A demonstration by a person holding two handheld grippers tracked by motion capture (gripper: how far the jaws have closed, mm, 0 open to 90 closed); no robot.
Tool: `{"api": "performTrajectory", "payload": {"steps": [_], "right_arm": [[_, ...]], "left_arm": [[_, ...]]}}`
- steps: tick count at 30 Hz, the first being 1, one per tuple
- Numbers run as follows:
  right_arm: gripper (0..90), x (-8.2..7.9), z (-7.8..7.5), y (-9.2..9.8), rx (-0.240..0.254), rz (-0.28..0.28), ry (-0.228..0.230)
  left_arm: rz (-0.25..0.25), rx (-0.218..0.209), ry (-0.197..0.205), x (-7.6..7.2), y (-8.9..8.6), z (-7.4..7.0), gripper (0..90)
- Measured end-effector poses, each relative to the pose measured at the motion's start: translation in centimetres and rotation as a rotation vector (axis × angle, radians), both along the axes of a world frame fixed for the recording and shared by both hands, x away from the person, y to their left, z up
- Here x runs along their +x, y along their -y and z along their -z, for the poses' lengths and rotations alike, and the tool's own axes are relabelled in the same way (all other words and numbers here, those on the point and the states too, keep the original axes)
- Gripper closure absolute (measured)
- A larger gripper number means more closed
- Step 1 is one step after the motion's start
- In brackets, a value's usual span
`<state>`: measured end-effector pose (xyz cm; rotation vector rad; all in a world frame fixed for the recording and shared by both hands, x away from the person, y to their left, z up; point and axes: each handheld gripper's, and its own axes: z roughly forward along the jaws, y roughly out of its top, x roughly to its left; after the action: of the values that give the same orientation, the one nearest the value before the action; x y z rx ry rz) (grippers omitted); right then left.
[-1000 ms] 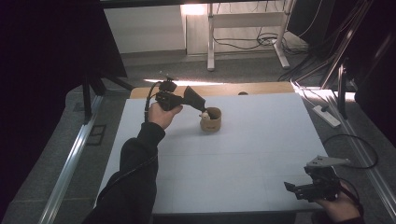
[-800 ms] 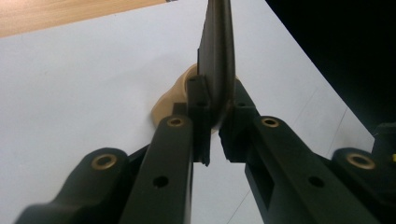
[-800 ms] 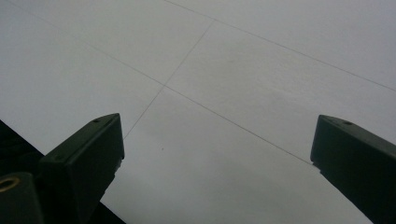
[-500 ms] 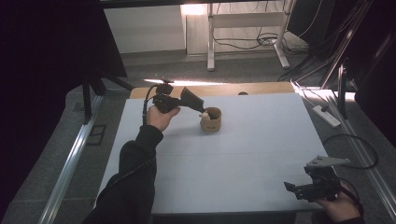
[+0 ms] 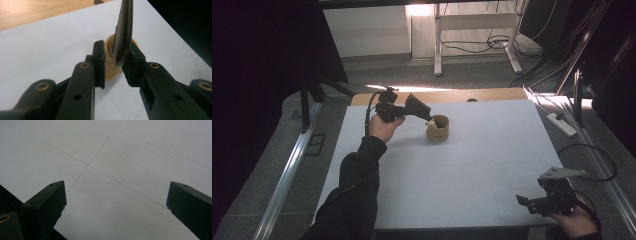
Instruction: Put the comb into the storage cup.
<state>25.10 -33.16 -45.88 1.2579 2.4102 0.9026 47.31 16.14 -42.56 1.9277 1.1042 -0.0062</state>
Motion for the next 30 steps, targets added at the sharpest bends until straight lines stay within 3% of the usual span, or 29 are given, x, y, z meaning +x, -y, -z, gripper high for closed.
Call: {"api": "performTrajectory", "payload": {"steps": [8, 16, 21, 30], "right_arm": [[3.4, 0.0, 0.0, -0.1, -0.007, -0.003, 0.0], [3.3, -0.1, 0.0, -0.2, -0.019, -0.002, 0.012], [2.8, -0.2, 0.0, -0.2, -0.02, -0.001, 0.014], [1.9, -0.2, 0.0, -0.2, -0.024, 0.001, 0.017]], "left_arm": [[-0.001, 0.042, 0.076, -0.6, 0.2, -0.1, 61.3], [-0.01, 0.082, 0.175, -1.2, 0.9, -0.3, 44.9], [-0.021, 0.116, 0.217, -1.4, 1.3, -0.2, 35.6], [-0.077, 0.163, 0.287, -1.8, 1.5, -0.1, 17.5]]}}
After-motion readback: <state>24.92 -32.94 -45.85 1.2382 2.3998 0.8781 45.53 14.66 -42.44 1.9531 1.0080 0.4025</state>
